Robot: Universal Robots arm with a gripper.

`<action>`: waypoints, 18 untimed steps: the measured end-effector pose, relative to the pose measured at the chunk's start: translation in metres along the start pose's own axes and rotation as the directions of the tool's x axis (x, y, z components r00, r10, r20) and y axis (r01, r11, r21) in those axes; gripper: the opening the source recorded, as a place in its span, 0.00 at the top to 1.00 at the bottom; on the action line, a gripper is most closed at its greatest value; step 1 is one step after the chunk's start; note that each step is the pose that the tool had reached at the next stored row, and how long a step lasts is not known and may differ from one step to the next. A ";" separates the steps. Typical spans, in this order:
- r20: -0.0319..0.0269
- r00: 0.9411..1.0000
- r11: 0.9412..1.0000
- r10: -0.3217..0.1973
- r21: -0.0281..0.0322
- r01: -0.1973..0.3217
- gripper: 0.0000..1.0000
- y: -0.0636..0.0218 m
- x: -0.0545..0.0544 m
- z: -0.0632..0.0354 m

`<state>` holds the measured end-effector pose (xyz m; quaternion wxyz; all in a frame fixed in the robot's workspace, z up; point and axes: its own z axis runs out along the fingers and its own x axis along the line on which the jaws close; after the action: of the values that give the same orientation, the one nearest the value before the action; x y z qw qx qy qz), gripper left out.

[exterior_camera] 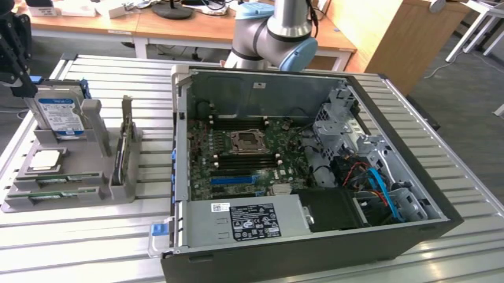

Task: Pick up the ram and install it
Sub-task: 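Pick up the ram and move it above insertion slot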

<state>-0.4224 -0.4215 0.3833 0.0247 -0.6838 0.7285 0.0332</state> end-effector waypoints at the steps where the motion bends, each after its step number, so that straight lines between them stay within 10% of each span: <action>1: 0.000 1.000 1.000 0.000 0.000 0.000 0.89 0.0000 0.000 0.0000; 18: 0.000 1.000 1.000 0.000 0.000 0.000 0.77 -0.0001 0.001 0.0082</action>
<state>-0.4224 -0.4219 0.3750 0.0245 -0.6838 0.7285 0.0334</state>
